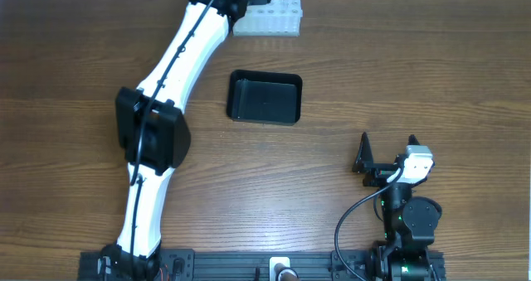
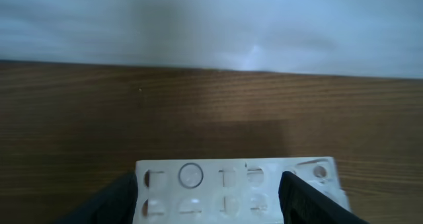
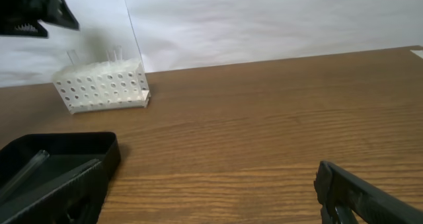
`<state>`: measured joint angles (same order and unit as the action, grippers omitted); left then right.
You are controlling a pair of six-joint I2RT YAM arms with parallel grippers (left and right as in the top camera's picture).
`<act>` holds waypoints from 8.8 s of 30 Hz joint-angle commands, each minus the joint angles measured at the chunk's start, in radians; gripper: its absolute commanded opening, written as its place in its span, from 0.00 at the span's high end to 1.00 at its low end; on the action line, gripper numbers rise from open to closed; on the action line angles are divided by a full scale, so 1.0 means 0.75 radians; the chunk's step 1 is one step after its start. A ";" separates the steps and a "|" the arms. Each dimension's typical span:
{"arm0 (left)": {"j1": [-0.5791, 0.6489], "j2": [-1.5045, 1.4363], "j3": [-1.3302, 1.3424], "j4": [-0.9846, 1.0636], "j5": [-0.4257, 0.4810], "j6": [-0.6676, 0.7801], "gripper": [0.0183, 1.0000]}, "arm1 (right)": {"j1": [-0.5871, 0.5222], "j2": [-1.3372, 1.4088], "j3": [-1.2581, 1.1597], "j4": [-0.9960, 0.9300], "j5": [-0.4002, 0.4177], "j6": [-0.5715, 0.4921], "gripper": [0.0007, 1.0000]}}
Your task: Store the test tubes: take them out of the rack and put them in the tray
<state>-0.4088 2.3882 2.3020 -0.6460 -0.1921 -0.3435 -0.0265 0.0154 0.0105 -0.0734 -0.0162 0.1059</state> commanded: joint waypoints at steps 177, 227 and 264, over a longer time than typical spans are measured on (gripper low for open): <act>-0.089 0.148 0.049 -0.878 0.370 -0.111 0.67 | -0.008 -0.014 -0.007 -0.006 0.012 0.013 0.01; 0.067 -2.051 -1.865 0.242 0.041 -0.112 0.00 | -0.008 -0.014 -0.007 -0.006 0.012 0.013 0.01; 0.573 -3.180 -3.061 1.163 0.148 0.119 0.00 | -0.008 -0.014 -0.007 -0.006 0.012 0.013 0.01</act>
<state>0.0147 0.0177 0.0113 0.2398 -0.0856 -0.3500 -0.0265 0.0158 0.0109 -0.0738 -0.0162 0.1062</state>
